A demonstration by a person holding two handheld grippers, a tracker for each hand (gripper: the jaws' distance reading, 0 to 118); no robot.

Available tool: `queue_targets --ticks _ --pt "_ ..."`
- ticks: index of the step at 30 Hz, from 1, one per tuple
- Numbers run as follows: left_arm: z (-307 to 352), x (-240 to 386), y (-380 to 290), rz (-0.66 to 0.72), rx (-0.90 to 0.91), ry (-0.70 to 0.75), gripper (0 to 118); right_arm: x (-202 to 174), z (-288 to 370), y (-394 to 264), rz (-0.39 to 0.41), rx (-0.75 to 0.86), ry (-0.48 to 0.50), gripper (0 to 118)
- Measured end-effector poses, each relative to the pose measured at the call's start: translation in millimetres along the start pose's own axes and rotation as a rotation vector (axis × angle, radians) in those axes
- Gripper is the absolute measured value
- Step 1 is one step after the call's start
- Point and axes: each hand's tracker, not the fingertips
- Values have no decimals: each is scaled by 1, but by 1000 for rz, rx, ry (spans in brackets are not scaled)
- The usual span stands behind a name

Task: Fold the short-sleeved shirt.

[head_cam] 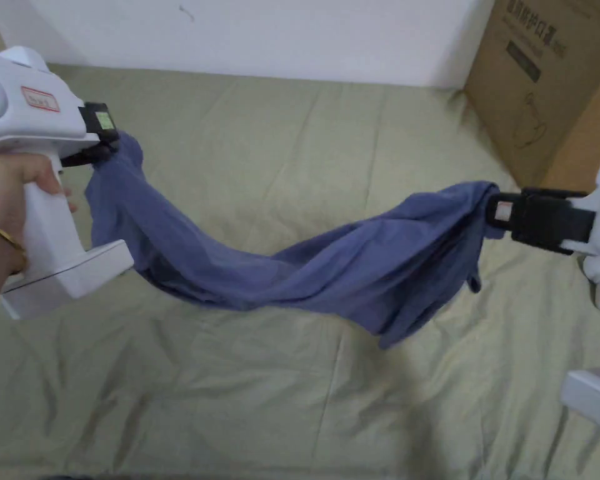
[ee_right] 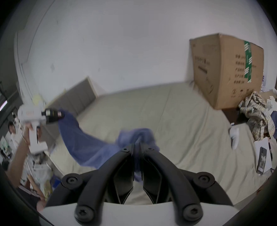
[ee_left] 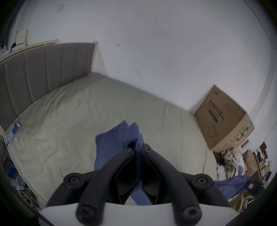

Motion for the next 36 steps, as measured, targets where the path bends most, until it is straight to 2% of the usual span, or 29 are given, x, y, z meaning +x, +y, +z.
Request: queue_targets --ticks 4,8,17,26,30,34,36 --pt "37 -12 33 52 100 -13 4 2 37 44 -22 89 -40 5" --pt "65 -22 62 82 174 -23 4 7 59 79 -2 154 -118 5" --pt "91 -9 122 46 274 -2 4 -12 60 164 84 228 -268 5" --pt "59 46 197 -70 334 83 4 -37 2 264 237 277 -457 5" --pt "26 71 228 -118 350 149 4 -42 -30 300 235 292 -493 5" --pt "-15 94 241 -291 383 277 4 -37 -65 327 247 312 -525 5" --pt "-32 97 249 -219 402 263 4 -33 -86 336 251 317 -553 5"
